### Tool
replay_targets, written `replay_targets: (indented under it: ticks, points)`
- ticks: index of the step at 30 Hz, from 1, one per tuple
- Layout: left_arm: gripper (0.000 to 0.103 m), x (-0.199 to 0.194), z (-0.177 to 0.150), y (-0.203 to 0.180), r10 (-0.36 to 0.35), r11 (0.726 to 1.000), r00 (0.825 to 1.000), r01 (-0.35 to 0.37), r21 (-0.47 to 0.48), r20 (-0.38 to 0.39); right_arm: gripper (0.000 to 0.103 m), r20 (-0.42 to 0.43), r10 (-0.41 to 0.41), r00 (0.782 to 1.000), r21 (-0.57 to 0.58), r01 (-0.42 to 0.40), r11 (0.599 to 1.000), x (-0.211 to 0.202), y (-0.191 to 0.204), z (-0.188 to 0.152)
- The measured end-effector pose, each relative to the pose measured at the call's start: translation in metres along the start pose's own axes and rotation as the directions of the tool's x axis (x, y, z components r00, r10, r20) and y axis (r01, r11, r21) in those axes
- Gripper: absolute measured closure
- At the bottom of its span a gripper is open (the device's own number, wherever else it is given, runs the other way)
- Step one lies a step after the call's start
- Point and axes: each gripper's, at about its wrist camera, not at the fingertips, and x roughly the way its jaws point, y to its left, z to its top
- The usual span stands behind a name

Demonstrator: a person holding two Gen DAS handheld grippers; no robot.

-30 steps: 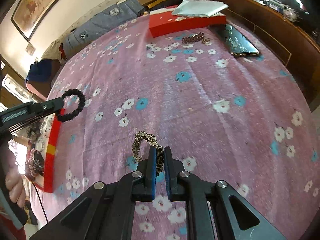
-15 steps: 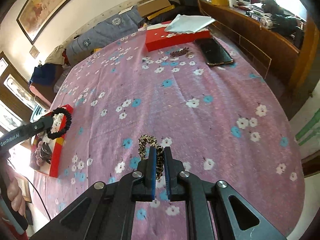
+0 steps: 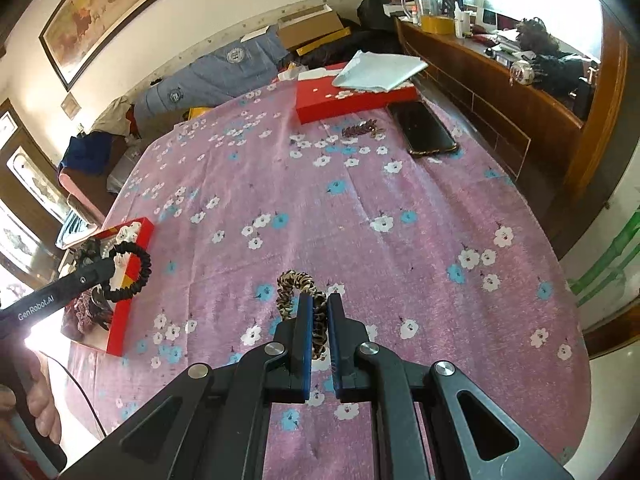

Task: Organize jewelry
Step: 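Carry the black bracelet with the left tool while the right tool carries the leopard bracelet over the lid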

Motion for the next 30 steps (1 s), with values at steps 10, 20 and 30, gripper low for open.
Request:
replay_targets:
  ticks: [10,20,30]
  points:
    - [0.091,-0.012,-0.005,-0.002,-0.024,1.000,1.000,0.023,0.013,0.012,0.095,0.042,-0.046,0.998,-0.006,0.046,0.999,-0.023,0.001,0.009]
    - [0.091,-0.018,-0.014,-0.014,-0.023,0.999,1.000,0.023,0.040,0.004,0.095,0.053,-0.062,0.997,0.034,0.061,0.998,-0.037,-0.013,-0.009]
    - [0.091,-0.029,-0.021,-0.028,-0.001,0.997,1.000,0.000,0.079,0.021,0.095,0.061,-0.045,0.997,0.053,0.042,0.998,-0.041,-0.017,-0.016]
